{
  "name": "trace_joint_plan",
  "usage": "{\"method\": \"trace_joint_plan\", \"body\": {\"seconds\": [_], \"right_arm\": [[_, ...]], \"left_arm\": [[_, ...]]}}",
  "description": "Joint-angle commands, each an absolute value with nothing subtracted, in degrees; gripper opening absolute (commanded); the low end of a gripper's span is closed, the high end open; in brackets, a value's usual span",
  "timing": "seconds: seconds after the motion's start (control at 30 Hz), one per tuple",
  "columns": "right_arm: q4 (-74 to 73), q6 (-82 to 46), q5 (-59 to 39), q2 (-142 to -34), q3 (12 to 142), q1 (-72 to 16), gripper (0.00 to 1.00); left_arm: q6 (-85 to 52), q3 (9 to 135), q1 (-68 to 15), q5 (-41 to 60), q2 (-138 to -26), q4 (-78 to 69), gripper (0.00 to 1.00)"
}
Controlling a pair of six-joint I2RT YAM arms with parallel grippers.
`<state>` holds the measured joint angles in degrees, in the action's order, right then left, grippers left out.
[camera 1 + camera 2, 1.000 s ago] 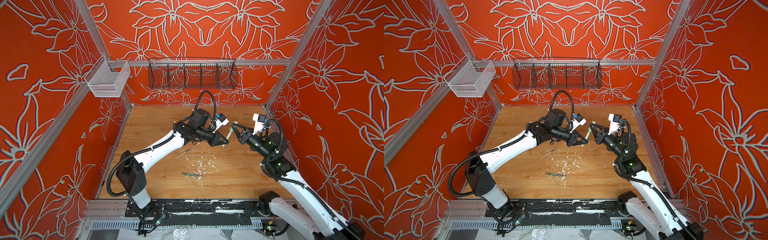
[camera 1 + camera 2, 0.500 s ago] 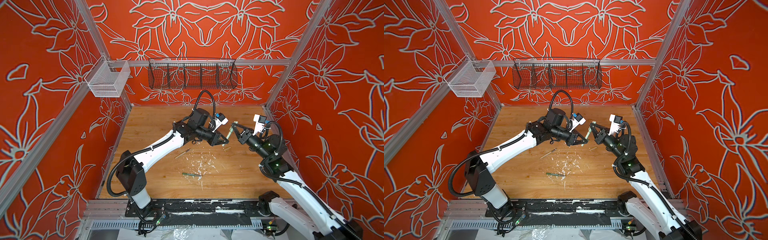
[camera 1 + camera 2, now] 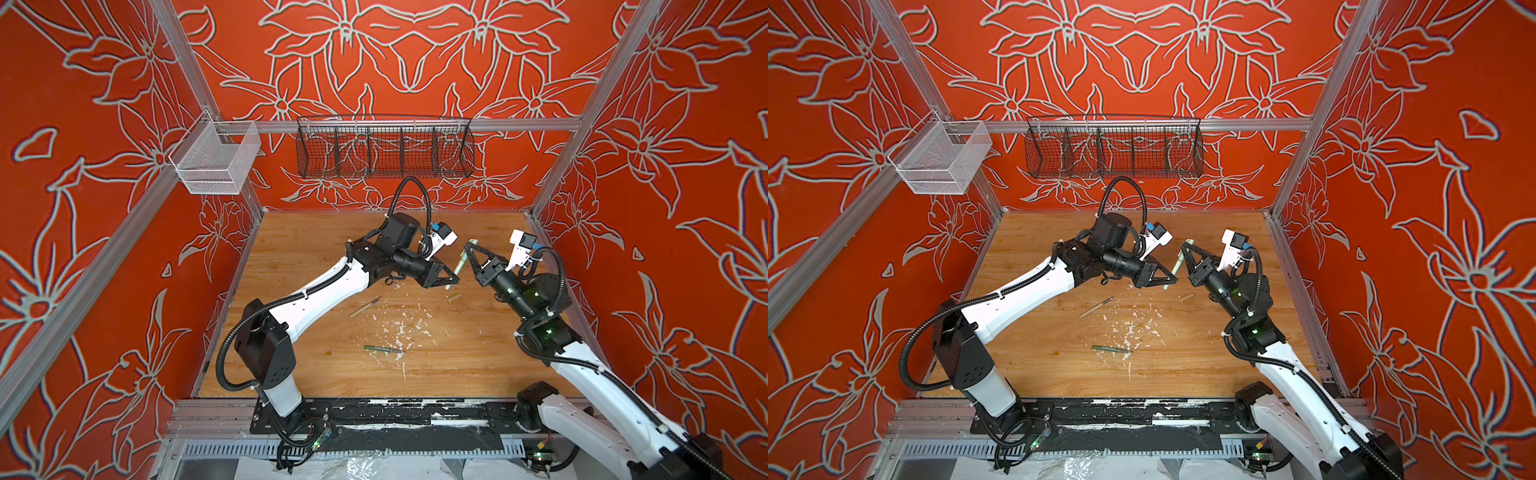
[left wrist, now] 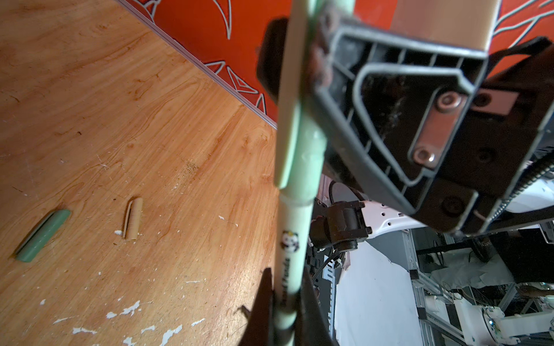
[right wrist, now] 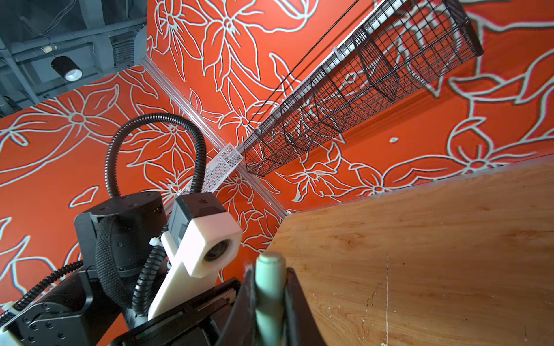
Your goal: Insert the pens into the pen caps
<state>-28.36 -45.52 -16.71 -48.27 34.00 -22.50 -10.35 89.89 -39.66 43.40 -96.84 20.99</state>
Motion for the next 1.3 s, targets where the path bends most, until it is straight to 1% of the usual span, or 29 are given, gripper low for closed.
{"method": "trace_joint_plan", "body": {"seconds": [0.0, 0.23, 0.33, 0.4, 0.5, 0.53, 0.57, 0.6, 0.7, 0.73, 0.8, 1.0, 1.1, 1.27], "right_arm": [[-14.21, -44.92, -31.17, -49.29, 30.37, -27.25, 0.00], [-11.39, -43.94, -30.89, -49.51, 31.40, -27.86, 0.00], [-5.18, -40.87, -27.07, -47.54, 34.73, -27.69, 0.00], [-0.53, -38.55, -25.40, -46.99, 38.42, -27.27, 0.00], [7.12, -36.36, -22.93, -49.07, 44.63, -26.52, 0.00], [9.37, -35.95, -22.44, -50.07, 46.40, -26.42, 0.00], [11.21, -35.50, -22.70, -51.27, 47.96, -26.29, 0.00], [12.56, -35.43, -22.89, -52.41, 49.24, -26.19, 0.00], [13.68, -35.51, -25.30, -55.06, 51.20, -26.06, 0.00], [13.95, -35.69, -25.56, -55.63, 51.54, -26.10, 0.00], [13.77, -36.02, -26.02, -56.33, 51.62, -26.03, 0.00], [15.74, -36.56, -19.88, -54.87, 51.37, -25.59, 0.00], [12.50, -37.23, -20.67, -54.02, 49.66, -25.58, 0.00], [8.14, -37.12, -21.45, -52.19, 47.45, -25.59, 0.00]], "left_arm": [[-14.48, 96.26, -35.68, 36.76, -95.46, -1.46, 0.00], [-13.11, 96.12, -35.51, 36.89, -94.75, 1.30, 0.00], [-13.18, 93.61, -35.51, 38.34, -93.85, 2.94, 0.00], [-12.75, 90.42, -35.51, 41.06, -93.28, 3.01, 0.00], [-12.93, 86.78, -35.51, 39.38, -92.20, 4.97, 0.00], [-12.46, 86.29, -35.51, 38.89, -91.88, 6.25, 0.14], [-12.26, 85.70, -35.51, 38.15, -91.49, 7.41, 0.29], [-12.08, 85.18, -35.51, 37.74, -91.00, 8.21, 0.40], [-11.84, 83.03, -35.51, 36.39, -88.79, 8.27, 0.60], [-11.65, 82.44, -35.51, 36.40, -88.21, 8.07, 0.62], [-11.26, 81.90, -35.51, 36.47, -87.37, 8.51, 0.64], [-11.75, 77.40, -35.51, 37.21, -84.44, 11.71, 0.71], [-14.41, 73.09, -35.66, 40.41, -83.95, 8.77, 0.72], [-18.02, 67.99, -37.09, 41.13, -85.35, 3.47, 0.70]]}}
